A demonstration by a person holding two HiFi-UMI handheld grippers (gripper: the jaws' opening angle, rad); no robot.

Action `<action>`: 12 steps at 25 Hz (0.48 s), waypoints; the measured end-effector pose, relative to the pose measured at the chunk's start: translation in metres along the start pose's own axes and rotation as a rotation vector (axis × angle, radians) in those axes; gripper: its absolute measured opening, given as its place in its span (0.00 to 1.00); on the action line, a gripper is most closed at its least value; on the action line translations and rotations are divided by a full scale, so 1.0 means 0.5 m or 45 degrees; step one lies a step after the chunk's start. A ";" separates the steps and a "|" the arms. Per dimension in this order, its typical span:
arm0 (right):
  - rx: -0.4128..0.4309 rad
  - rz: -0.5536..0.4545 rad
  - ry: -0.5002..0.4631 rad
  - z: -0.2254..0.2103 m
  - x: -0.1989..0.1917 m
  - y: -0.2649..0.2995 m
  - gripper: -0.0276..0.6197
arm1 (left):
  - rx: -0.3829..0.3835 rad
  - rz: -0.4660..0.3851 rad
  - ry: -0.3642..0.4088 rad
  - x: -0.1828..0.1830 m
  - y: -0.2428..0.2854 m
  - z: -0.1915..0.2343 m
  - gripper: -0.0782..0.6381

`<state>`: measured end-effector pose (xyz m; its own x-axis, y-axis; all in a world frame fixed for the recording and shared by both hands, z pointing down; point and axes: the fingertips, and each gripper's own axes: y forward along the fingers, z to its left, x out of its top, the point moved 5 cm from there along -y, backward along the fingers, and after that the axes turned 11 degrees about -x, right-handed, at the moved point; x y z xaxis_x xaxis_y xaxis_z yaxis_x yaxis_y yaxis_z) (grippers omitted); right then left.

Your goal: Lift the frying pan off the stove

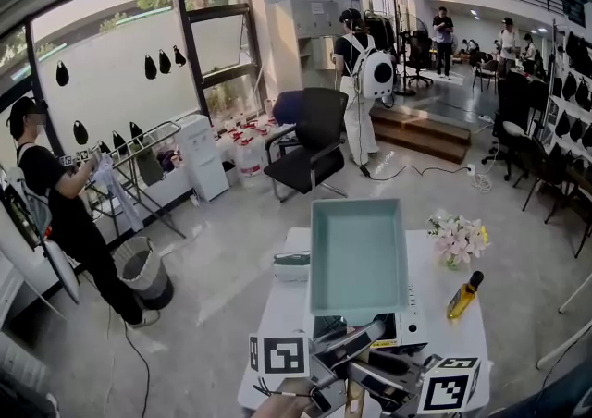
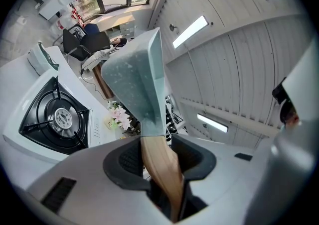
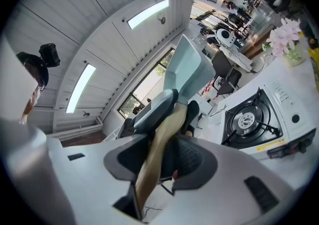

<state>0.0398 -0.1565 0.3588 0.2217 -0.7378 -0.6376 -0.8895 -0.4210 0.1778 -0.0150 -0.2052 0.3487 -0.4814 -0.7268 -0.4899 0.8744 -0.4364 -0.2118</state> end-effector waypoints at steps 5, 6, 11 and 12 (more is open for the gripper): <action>0.000 0.000 0.001 0.003 0.002 0.004 0.28 | 0.000 -0.002 0.001 0.005 -0.003 -0.001 0.32; 0.001 0.001 0.001 0.002 0.003 0.004 0.28 | 0.000 -0.002 0.000 0.005 -0.002 0.000 0.32; 0.001 0.001 0.002 -0.005 0.000 0.005 0.28 | 0.000 -0.006 -0.010 0.002 -0.002 0.007 0.32; 0.001 0.002 0.003 -0.005 -0.001 0.005 0.28 | 0.000 -0.007 -0.012 0.002 -0.002 0.009 0.32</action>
<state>0.0384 -0.1589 0.3615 0.2213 -0.7399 -0.6353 -0.8900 -0.4195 0.1785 -0.0166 -0.2076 0.3521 -0.4865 -0.7293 -0.4810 0.8719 -0.4402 -0.2144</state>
